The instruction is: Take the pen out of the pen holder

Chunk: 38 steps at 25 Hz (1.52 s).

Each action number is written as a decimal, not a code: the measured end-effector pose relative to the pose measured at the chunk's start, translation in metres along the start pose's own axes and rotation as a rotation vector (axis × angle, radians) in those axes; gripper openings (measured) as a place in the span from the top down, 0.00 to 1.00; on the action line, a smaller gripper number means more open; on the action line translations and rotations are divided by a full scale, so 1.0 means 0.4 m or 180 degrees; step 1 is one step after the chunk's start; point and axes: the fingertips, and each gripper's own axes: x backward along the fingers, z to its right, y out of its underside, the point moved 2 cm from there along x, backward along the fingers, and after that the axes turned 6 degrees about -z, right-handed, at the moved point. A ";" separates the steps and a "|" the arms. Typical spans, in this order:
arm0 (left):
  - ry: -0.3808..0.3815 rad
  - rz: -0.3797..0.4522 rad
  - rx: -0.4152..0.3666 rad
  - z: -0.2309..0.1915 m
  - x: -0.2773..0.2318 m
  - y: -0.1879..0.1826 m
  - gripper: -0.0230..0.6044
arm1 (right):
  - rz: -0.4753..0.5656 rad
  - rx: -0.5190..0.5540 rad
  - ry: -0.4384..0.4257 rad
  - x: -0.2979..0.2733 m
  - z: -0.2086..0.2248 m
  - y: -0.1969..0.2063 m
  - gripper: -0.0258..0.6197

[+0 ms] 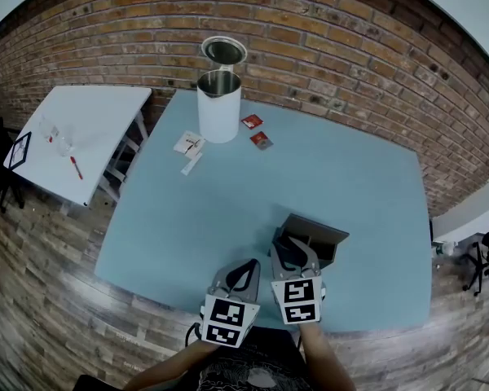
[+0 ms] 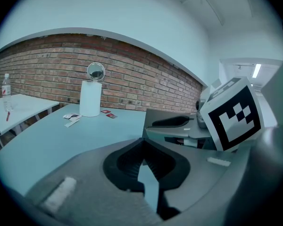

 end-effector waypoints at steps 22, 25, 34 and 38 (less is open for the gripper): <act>-0.0112 0.0055 0.0042 -0.038 -0.004 -0.003 0.97 | 0.0026 0.0072 0.0109 -0.019 0.048 0.001 0.90; -0.0079 0.0062 0.0028 -0.033 -0.004 -0.004 0.96 | 0.0052 0.0071 0.0187 -0.006 0.059 0.003 0.90; 0.0034 0.0097 -0.0036 -0.010 0.007 -0.004 0.97 | 0.0518 0.0012 0.0451 0.076 0.083 -0.055 0.90; 0.0072 0.0103 -0.0066 -0.003 0.015 0.001 0.97 | 0.0735 -0.0020 0.0549 0.121 0.087 -0.082 0.90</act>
